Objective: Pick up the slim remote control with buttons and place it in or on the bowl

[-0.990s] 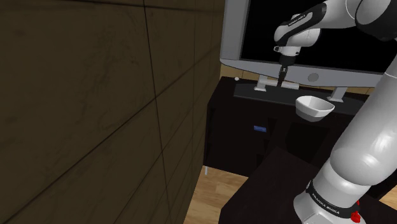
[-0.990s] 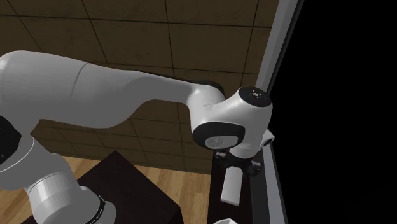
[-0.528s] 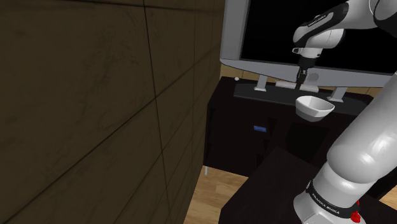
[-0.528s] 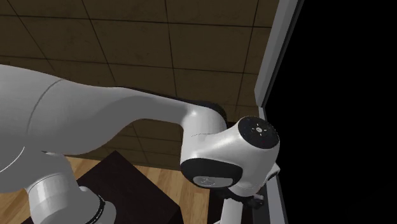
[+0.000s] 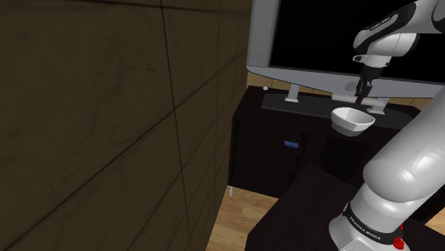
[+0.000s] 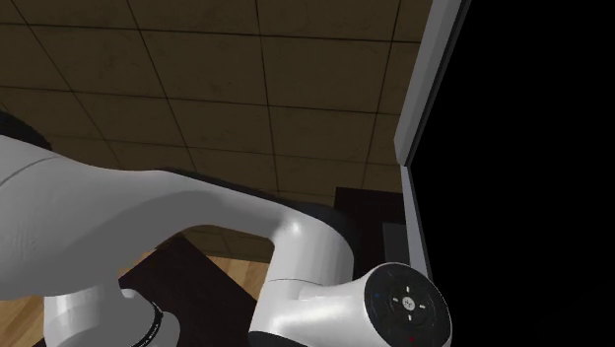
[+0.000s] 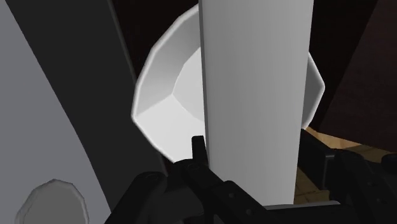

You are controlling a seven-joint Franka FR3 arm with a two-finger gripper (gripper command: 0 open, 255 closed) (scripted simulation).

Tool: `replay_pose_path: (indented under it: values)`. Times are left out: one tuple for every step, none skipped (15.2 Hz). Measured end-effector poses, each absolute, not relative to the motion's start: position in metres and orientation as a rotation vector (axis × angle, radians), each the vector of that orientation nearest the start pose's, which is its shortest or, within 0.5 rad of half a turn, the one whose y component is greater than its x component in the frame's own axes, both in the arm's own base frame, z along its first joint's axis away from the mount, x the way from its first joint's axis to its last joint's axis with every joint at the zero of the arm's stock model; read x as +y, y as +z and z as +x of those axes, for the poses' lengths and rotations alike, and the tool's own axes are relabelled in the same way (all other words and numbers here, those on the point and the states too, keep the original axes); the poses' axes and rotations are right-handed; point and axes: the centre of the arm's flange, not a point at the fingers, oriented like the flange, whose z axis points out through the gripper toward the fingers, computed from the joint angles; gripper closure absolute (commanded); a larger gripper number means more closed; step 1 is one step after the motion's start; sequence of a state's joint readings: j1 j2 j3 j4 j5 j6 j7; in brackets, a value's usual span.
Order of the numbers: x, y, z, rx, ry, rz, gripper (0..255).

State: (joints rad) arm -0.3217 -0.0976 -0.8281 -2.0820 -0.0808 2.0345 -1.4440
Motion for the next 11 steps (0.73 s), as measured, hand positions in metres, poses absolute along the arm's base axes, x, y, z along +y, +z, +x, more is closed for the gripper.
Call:
replay_pose_path:
  values:
    - [-0.497, 0.454, 0.202, -0.522, -0.007, -3.118, 255]
    - [-0.498, 0.451, 0.197, -0.524, -0.007, -3.117, 255]
    - [-0.498, 0.446, 0.194, -0.524, -0.007, -3.117, 255]
    - [-0.499, 0.441, 0.193, -0.525, -0.007, -3.117, 255]
    - [-0.498, 0.435, 0.192, -0.525, -0.007, -3.116, 255]
    - [-0.499, 0.430, 0.192, -0.525, -0.007, -3.117, 255]
    - [-0.499, 0.425, 0.193, -0.525, -0.007, -3.117, 255]
    - [-0.499, 0.419, 0.193, -0.525, -0.007, -3.116, 255]
    - [-0.498, 0.414, 0.194, -0.525, -0.007, -3.116, 255]
    - [-0.499, 0.408, 0.193, -0.526, -0.007, -3.116, 255]
    - [-0.499, 0.404, 0.192, -0.526, -0.007, -3.116, 255]
